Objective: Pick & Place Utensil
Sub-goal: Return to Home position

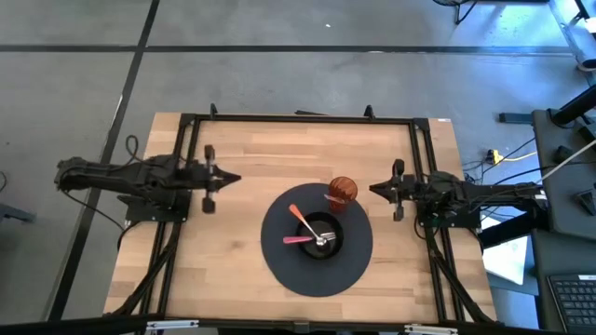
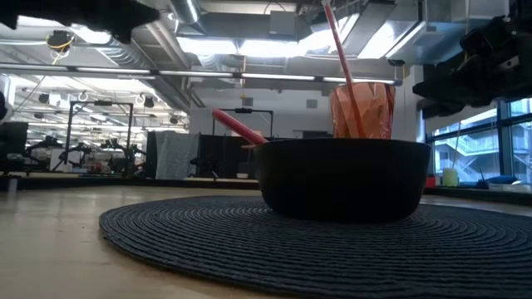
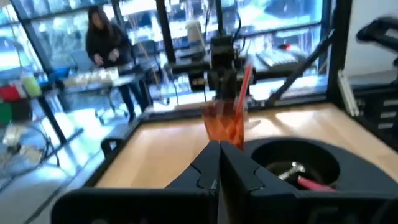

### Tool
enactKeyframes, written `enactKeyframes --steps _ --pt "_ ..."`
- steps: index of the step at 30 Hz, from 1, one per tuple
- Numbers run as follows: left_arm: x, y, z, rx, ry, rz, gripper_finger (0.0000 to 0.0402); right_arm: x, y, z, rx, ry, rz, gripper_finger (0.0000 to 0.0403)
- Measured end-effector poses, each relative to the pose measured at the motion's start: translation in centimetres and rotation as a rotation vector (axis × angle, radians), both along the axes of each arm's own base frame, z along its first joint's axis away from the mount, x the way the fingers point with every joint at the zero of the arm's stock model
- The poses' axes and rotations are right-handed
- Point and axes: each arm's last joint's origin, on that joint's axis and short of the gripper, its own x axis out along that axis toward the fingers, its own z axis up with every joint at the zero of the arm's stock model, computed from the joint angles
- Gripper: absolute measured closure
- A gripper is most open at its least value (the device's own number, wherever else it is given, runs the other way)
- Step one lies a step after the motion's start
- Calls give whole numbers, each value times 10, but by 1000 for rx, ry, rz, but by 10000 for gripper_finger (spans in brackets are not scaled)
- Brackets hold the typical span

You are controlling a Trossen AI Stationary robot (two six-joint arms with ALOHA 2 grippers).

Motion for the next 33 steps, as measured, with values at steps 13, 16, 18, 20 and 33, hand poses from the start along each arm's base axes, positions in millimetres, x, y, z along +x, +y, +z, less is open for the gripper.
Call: enactKeyframes --steps 13,16,18,20,33 --pt "-38 1 -3 28 7 59 399 -3 4 15 -26 -158 128 399" --pt "-41 1 -7 73 40 89 400 -6 4 18 -40 -184 127 400" --pt "-41 -1 -12 116 34 70 400 -9 4 22 -51 -174 127 401" --pt "-40 -2 -17 152 -1 36 399 -13 3 27 -53 -174 125 401" --pt "-33 -6 -55 174 -145 -57 400 -16 5 32 -64 -169 181 402"
